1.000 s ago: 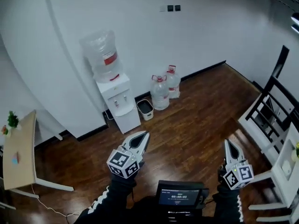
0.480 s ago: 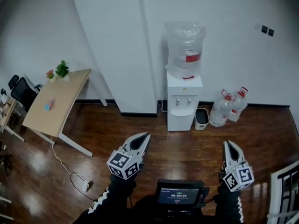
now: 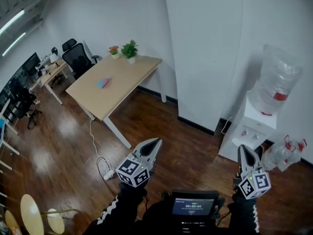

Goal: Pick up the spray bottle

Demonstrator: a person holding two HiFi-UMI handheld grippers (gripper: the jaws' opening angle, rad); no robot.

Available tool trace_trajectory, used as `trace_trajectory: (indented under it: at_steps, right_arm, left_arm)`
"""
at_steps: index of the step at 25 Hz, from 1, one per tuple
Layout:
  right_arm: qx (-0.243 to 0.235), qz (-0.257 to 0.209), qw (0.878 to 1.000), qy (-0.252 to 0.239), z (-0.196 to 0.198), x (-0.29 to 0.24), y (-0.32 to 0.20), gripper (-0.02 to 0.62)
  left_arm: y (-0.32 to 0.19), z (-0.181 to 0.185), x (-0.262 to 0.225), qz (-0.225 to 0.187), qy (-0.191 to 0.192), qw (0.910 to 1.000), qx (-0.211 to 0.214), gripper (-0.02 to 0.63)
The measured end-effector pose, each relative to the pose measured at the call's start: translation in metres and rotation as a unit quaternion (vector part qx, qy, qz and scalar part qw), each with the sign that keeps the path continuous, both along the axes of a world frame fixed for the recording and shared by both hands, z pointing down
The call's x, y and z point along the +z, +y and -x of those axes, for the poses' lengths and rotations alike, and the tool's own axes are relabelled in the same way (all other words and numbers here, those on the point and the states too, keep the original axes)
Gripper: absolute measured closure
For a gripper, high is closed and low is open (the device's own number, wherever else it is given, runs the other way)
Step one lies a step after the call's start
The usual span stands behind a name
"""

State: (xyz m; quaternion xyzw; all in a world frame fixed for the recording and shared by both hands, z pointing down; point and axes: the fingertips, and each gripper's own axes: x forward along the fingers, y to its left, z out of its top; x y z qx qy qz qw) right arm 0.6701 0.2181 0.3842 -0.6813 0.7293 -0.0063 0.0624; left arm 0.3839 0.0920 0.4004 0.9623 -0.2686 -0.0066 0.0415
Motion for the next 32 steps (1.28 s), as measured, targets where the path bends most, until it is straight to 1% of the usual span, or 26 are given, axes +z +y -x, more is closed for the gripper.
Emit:
trace_trajectory:
  at_steps: [3,5,7,8,10,11,12,14,16,18,20,22,24,26,28,30,32]
  right_arm:
    - [-0.024,-0.001,1.0,-0.005,0.077,-0.01,-0.111,0.594]
    - [-0.053,0.0,0.999,-0.006,0.136,-0.02,-0.184,0.594]
    - [-0.085,0.0,0.996,-0.003,0.193,-0.025,-0.252,0.594]
    - [-0.099,0.0,0.995,-0.002,0.218,-0.026,-0.284,0.594]
    - [-0.125,-0.001,0.992,-0.002,0.264,-0.026,-0.344,0.594]
    - [-0.14,-0.001,0.99,-0.002,0.285,-0.026,-0.372,0.594]
    - [-0.155,0.0,0.988,-0.001,0.306,-0.025,-0.4,0.594]
    - [-0.182,0.004,0.983,0.001,0.346,-0.021,-0.458,0.594]
    - [-0.208,0.003,0.978,-0.006,0.381,-0.017,-0.516,0.594]
    - [-0.223,-0.01,0.975,-0.011,0.407,-0.019,-0.57,0.594]
    - [-0.235,-0.024,0.972,-0.009,0.429,-0.024,-0.622,0.594]
    - [-0.264,-0.015,0.964,-0.018,0.456,-0.026,-0.677,0.594]
    - [-0.292,-0.004,0.956,-0.021,0.485,-0.026,-0.731,0.594]
    - [-0.304,0.003,0.952,-0.015,0.517,-0.023,-0.782,0.594]
    - [-0.314,0.011,0.949,-0.013,0.556,-0.019,-0.83,0.594]
    - [-0.324,0.018,0.946,-0.014,0.604,-0.019,-0.871,0.594]
    - [-0.334,0.014,0.942,-0.018,0.662,-0.026,-0.904,0.594]
  left_arm:
    - [-0.091,0.103,0.003,0.011,-0.004,0.9987,-0.051,0.604]
    - [-0.146,0.171,0.0,0.017,-0.005,0.9967,-0.079,0.604]
    - [-0.198,0.232,-0.002,0.017,-0.004,0.9938,-0.11,0.604]
    - [-0.221,0.259,-0.003,0.016,0.003,0.992,-0.125,0.604]
    - [-0.262,0.306,-0.005,0.013,0.032,0.9871,-0.156,0.604]
    - [-0.281,0.328,-0.005,0.01,0.041,0.9843,-0.171,0.604]
    - [-0.3,0.347,-0.005,0.008,0.04,0.9819,-0.185,0.604]
    - [-0.342,0.381,-0.001,0.006,0.026,0.9784,-0.205,0.604]
    - [-0.387,0.412,0.001,0.005,0.02,0.9736,-0.227,0.604]
    - [-0.427,0.441,0.002,-0.001,0.024,0.9648,-0.262,0.604]
    - [-0.464,0.469,0.003,0.0,0.029,0.9537,-0.299,0.604]
    - [-0.501,0.497,0.002,0.011,0.025,0.9456,-0.324,0.604]
    - [-0.536,0.524,-0.003,0.012,0.013,0.9423,-0.334,0.604]
    - [-0.571,0.555,-0.007,0.008,0.003,0.9388,-0.344,0.604]
    - [-0.609,0.594,-0.009,0.01,-0.001,0.9343,-0.356,0.604]
    - [-0.646,0.637,-0.013,0.01,-0.003,0.9332,-0.359,0.604]
    - [-0.683,0.686,-0.017,0.003,0.0,0.9333,-0.359,0.604]
